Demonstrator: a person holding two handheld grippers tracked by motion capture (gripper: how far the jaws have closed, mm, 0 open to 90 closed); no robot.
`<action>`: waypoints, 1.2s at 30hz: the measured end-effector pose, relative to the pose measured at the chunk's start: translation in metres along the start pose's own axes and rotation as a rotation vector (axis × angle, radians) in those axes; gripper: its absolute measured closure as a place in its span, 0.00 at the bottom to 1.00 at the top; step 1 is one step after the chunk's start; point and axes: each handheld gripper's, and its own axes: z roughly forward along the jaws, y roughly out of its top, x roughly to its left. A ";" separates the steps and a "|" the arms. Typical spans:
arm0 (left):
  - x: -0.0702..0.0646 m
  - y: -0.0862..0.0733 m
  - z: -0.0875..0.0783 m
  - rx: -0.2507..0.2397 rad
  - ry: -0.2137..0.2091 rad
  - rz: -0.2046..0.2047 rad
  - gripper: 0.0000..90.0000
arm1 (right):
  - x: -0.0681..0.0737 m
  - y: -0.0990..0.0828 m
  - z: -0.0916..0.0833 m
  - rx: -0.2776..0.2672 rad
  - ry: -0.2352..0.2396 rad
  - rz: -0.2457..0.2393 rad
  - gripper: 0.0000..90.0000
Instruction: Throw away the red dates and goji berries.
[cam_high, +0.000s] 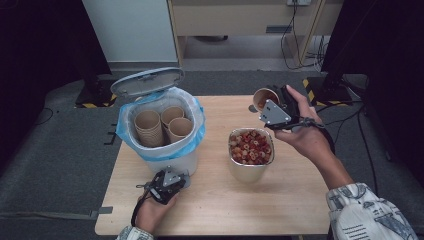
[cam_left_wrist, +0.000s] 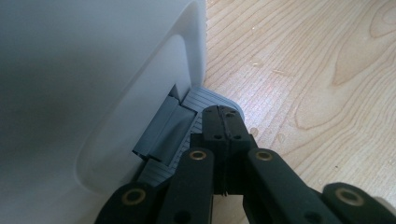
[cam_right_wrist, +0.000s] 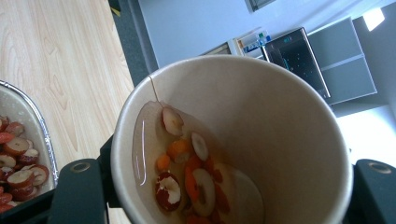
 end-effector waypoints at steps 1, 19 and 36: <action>0.000 0.000 0.000 0.000 0.000 0.000 1.00 | 0.000 0.000 0.000 0.000 -0.001 -0.002 0.33; 0.000 0.000 0.000 0.000 0.000 -0.002 1.00 | 0.004 0.003 -0.002 0.019 -0.019 -0.082 0.33; 0.000 0.000 0.000 0.000 0.000 0.000 1.00 | 0.003 0.006 -0.005 0.042 -0.040 -0.176 0.33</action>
